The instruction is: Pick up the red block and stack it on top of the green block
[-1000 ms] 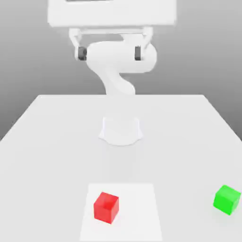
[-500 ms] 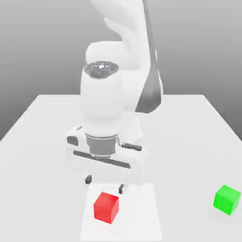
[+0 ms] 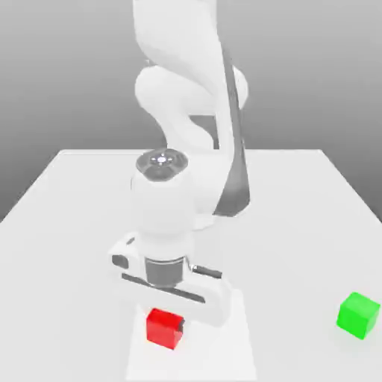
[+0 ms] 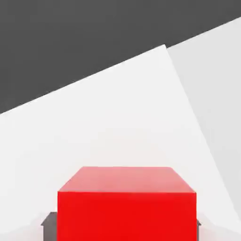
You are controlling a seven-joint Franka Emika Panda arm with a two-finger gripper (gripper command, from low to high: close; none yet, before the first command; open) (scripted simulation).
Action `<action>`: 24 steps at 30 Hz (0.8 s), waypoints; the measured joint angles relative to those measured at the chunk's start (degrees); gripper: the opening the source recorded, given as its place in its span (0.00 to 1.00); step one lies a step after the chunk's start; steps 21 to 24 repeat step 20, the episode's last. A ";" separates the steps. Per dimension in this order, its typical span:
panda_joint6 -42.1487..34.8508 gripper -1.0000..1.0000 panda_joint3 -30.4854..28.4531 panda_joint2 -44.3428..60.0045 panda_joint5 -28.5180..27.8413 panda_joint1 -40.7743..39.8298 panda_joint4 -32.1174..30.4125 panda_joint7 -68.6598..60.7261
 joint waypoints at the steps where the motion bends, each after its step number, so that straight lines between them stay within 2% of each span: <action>1: -1.74 0.00 0.11 -2.03 0.20 -0.07 -0.30 -0.17; 12: -11.10 0.00 16.58 -3.11 -3.26 18.26 7.47 -1.66; 14: -10.29 0.00 18.49 0.30 -6.41 21.65 9.76 -0.29; 16: -7.44 0.00 17.55 4.49 -9.90 23.97 10.79 1.93; 17: -5.79 1.00 16.43 6.54 -11.41 25.17 11.06 2.96; 24: -5.79 1.00 16.43 6.54 -11.41 25.17 11.06 2.96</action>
